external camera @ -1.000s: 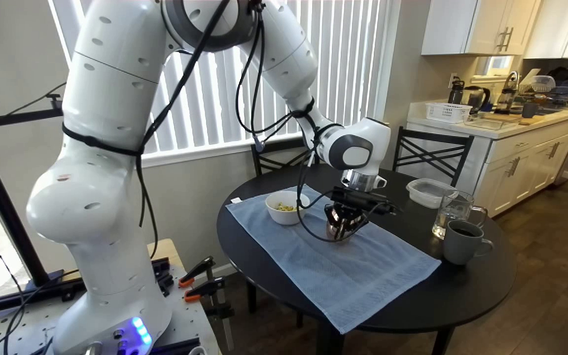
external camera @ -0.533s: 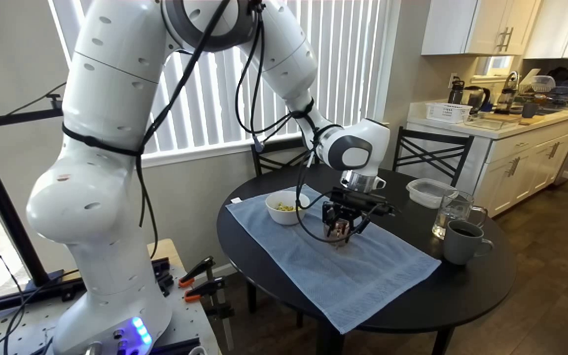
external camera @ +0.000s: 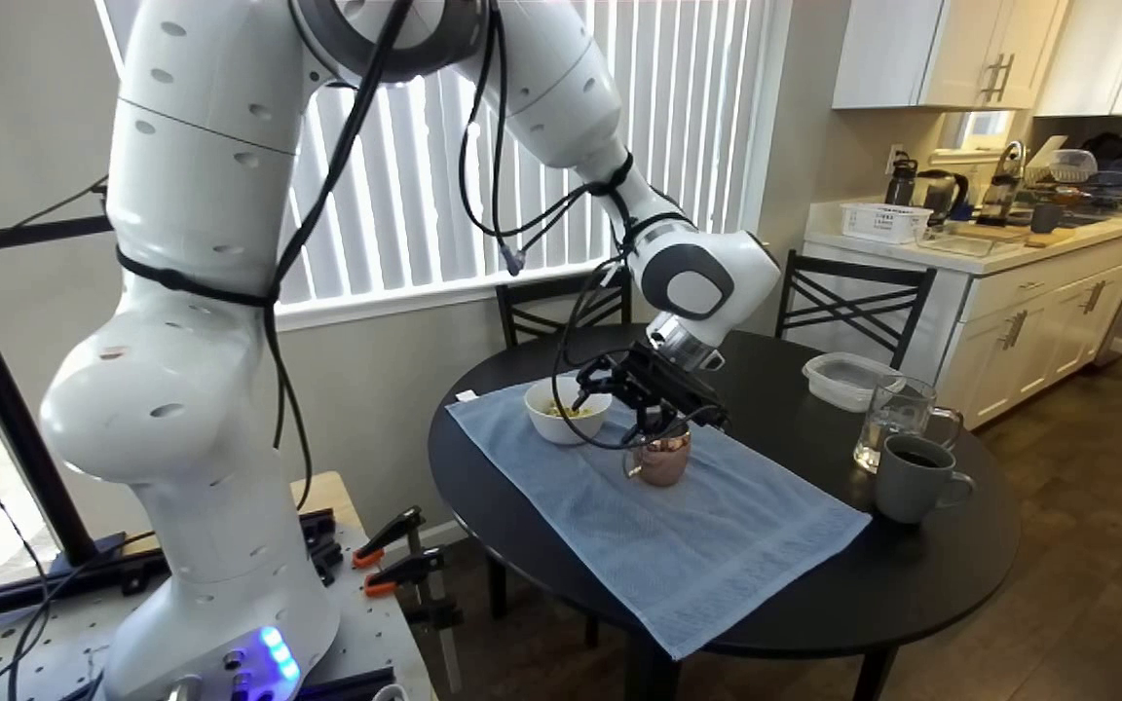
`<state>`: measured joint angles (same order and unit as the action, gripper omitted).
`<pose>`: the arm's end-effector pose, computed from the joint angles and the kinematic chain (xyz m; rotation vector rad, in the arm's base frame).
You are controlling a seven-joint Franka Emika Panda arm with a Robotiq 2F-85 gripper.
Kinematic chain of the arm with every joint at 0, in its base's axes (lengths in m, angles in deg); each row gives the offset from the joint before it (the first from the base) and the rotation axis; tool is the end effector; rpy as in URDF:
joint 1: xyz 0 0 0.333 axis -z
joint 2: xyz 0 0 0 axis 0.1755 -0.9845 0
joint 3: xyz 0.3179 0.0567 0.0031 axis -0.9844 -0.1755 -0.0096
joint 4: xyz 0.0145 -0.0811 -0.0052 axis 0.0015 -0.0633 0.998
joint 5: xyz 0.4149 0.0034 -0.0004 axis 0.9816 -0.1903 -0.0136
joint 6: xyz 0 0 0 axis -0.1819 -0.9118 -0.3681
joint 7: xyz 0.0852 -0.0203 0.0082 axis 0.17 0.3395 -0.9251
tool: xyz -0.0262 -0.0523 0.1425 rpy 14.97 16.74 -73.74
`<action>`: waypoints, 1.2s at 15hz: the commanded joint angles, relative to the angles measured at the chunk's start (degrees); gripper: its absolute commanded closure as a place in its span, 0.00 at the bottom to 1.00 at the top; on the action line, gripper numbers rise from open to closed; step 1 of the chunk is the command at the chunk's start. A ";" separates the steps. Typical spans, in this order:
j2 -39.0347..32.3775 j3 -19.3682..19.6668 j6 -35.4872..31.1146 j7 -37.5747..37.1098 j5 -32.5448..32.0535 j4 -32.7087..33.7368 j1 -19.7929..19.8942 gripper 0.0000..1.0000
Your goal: Pour the items in the cup into the bowl
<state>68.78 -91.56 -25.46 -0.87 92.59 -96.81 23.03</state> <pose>0.5290 -0.0287 0.1852 -2.3766 -0.9390 0.2988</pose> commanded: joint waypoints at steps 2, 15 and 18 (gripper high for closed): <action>5.33 2.61 11.03 1.55 3.28 -0.72 0.07 0.00; 5.73 5.30 19.18 1.26 5.15 0.92 -1.42 0.00; 5.73 5.31 19.18 1.26 5.15 0.92 -1.45 0.00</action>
